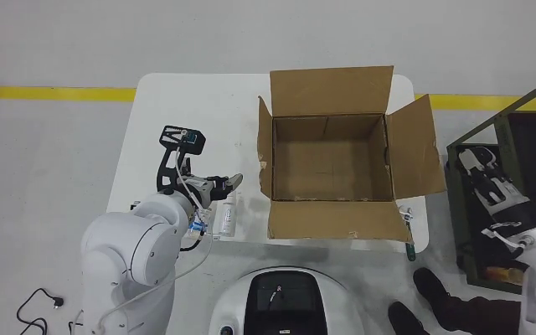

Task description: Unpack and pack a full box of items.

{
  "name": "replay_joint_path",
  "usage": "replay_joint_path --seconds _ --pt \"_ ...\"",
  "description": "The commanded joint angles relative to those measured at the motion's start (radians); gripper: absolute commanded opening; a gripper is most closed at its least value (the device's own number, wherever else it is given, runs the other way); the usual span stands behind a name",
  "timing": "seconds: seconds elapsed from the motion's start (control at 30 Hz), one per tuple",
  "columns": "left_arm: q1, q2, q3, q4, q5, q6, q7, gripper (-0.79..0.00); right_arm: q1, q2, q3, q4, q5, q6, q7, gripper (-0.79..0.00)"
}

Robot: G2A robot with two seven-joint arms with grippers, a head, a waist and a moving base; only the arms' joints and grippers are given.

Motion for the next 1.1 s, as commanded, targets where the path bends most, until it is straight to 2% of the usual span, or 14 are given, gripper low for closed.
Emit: replay_joint_path --seconds 0.0,0.1,0.17,0.27,0.47,0.63,0.8,0.9,1.07 --pt "0.0 0.0 0.0 0.0 0.0 0.0 0.0 0.0 0.011 0.001 -0.022 -0.007 -0.08 -0.002 -0.056 -0.785" --pt "0.0 0.0 0.0 0.0 0.0 0.0 0.0 0.0 0.034 0.002 -0.081 -0.02 -0.15 -0.02 -0.122 -0.785" --pt "0.0 0.0 0.0 0.0 0.0 0.0 0.0 0.0 0.044 0.007 -0.113 -0.031 -0.291 -0.054 -0.132 -0.785" --pt "0.0 0.0 0.0 0.0 0.0 0.0 0.0 0.0 0.065 0.009 -0.182 -0.022 -0.417 -0.083 -0.19 -0.785" --pt "0.0 0.0 0.0 0.0 0.0 0.0 0.0 0.0 0.1 0.007 -0.307 0.036 -0.564 -0.118 -0.3 -0.785" --pt "0.0 0.0 0.0 0.0 0.0 0.0 0.0 0.0 0.129 0.005 -0.369 0.084 -0.605 -0.108 -0.342 -0.785" --pt "0.0 0.0 0.0 0.0 0.0 0.0 0.0 0.0 0.129 0.005 -0.369 0.084 -0.605 -0.108 -0.342 -0.785" --pt "0.019 0.006 0.008 0.03 0.022 -0.045 0.022 0.0 0.129 0.005 -0.369 0.084 -0.605 -0.108 -0.342 -0.785" --pt "-0.003 0.017 0.011 0.094 0.112 -0.093 -0.1 0.0 0.129 0.005 -0.369 0.084 -0.605 -0.108 -0.342 -0.785"
